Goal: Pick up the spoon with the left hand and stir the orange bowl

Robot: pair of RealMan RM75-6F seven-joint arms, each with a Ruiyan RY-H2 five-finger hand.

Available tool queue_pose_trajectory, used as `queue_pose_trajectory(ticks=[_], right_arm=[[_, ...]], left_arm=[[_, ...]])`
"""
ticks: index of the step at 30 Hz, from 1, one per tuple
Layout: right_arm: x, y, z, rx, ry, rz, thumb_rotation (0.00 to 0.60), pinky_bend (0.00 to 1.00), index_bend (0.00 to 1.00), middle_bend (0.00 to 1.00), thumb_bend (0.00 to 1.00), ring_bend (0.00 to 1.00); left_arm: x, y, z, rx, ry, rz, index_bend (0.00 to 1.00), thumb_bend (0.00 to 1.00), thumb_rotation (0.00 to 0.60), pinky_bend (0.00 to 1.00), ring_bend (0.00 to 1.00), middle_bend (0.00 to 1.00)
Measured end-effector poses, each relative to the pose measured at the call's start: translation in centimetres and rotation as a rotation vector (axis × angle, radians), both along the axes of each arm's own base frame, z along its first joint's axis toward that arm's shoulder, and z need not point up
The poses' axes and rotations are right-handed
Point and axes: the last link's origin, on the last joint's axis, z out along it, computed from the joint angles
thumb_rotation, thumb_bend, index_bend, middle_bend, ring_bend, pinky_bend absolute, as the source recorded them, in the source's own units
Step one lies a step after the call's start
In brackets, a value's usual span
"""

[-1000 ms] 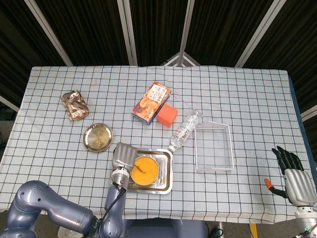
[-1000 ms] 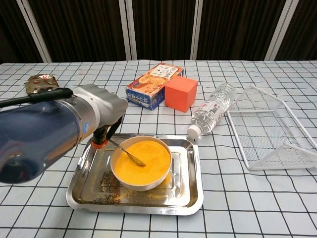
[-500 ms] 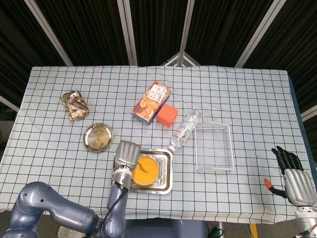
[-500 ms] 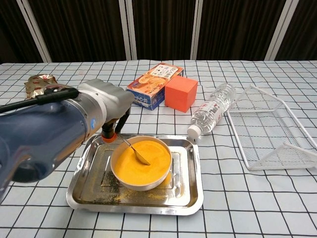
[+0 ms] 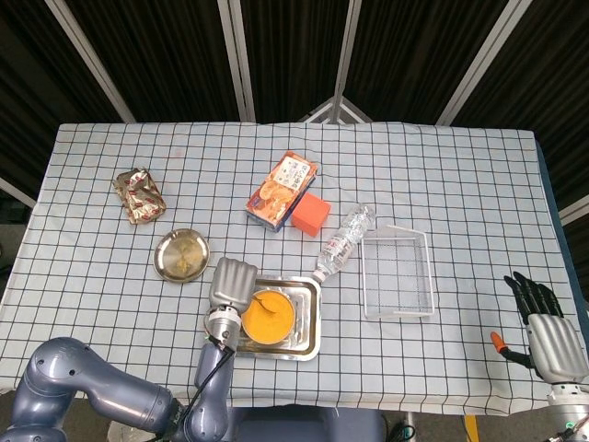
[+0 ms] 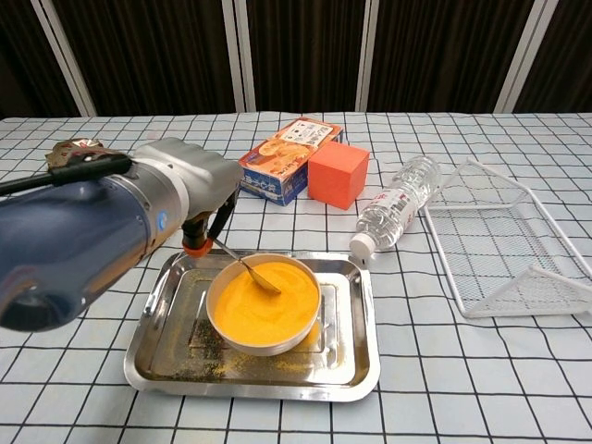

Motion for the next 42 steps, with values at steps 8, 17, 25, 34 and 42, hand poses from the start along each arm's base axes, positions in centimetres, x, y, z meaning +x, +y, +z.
queue_pose_trajectory(ticks=[8,17,25,34,42], right_arm=[[0.0,0.0,0.0,0.002,-0.001,-0.003,0.6,0.0,0.0,0.0,0.36,0.0],[-0.1,0.0,0.0,0.0,0.003,-0.004,0.6,0.0,0.0,0.0,0.36,0.0],[-0.1,0.0,0.0,0.0,0.004,-0.006,0.6,0.0,0.0,0.0,0.36,0.0],[-0.1,0.0,0.0,0.001,0.001,-0.009,0.6,0.0,0.0,0.0,0.36,0.0],[-0.1,-0.1,0.0,0.001,-0.003,-0.011,0.6,0.0,0.0,0.0,0.36,0.0]], left_arm=[[0.0,-0.1,0.7,0.001,-0.019,-0.009,0.88,0.79,0.6,0.97,0.92,1.0],[-0.2,-0.9,2.3,-0.013,-0.034,-0.033,0.87,0.79,0.6,0.97,0.92,1.0],[-1.2,-1.7,2.5,-0.037,0.018,-0.05,0.87,0.79,0.6,0.97,0.92,1.0],[-1.5,-2.0,2.3,-0.076,0.043,-0.002,0.87,0.79,0.6,0.97,0.92,1.0],[-0.9,-1.3,2.6,-0.123,-0.032,0.13,0.87,0.79,0.6,0.97,0.92,1.0]])
